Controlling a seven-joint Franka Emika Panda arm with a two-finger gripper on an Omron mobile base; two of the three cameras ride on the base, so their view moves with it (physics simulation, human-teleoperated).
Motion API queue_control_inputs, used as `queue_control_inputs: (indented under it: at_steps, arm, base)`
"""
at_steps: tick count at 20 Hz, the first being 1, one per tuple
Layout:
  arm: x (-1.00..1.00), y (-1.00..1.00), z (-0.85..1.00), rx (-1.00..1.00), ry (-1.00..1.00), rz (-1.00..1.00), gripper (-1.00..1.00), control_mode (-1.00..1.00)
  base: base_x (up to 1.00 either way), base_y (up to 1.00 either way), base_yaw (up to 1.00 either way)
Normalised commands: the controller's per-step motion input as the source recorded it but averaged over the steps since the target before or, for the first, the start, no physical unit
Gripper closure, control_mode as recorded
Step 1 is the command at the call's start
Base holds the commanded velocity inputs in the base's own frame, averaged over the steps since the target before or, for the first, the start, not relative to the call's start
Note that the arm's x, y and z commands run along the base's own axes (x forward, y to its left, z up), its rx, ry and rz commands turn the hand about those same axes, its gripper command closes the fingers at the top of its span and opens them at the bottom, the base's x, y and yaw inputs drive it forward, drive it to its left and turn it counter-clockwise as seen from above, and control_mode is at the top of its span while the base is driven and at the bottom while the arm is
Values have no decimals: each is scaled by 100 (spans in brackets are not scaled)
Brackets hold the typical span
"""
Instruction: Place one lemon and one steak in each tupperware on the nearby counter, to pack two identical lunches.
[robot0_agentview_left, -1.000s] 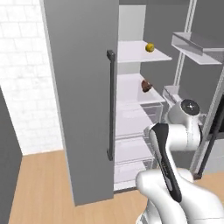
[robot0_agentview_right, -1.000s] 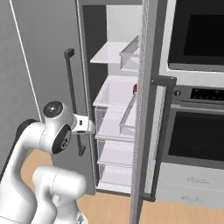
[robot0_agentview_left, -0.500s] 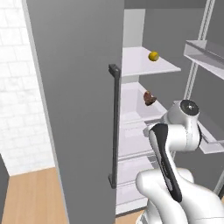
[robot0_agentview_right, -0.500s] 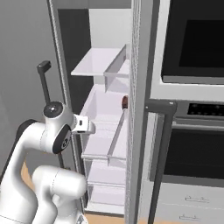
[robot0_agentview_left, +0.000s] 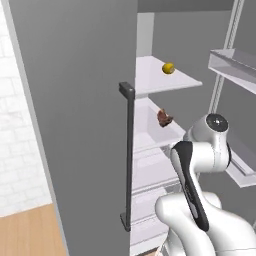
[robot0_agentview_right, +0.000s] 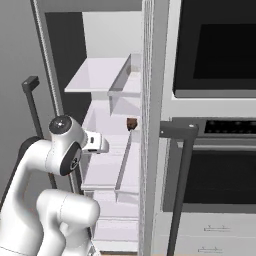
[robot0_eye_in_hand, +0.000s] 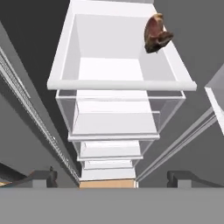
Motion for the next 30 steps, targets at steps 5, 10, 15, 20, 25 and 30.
queue_control_inputs:
  at_steps: [5, 10, 15, 20, 25, 30]
  arm:
    - [0, 0, 0, 0, 0, 0, -100, 100]
    - [2, -15, 24, 0, -9, -12, -100, -100]
    - [0, 1, 85, 0, -38, -5, -100, -100]
    - [5, 0, 100, 4, -37, -10, -100, -100]
    - [37, 0, 100, 17, -26, -12, -100, -100]
    - [37, 0, 99, 24, -2, -4, -100, -100]
  base:
    - [42, -20, -20]
    - [0, 0, 0]
    - [0, 0, 0]
    - [0, 0, 0]
    - [0, 0, 0]
    - [0, 0, 0]
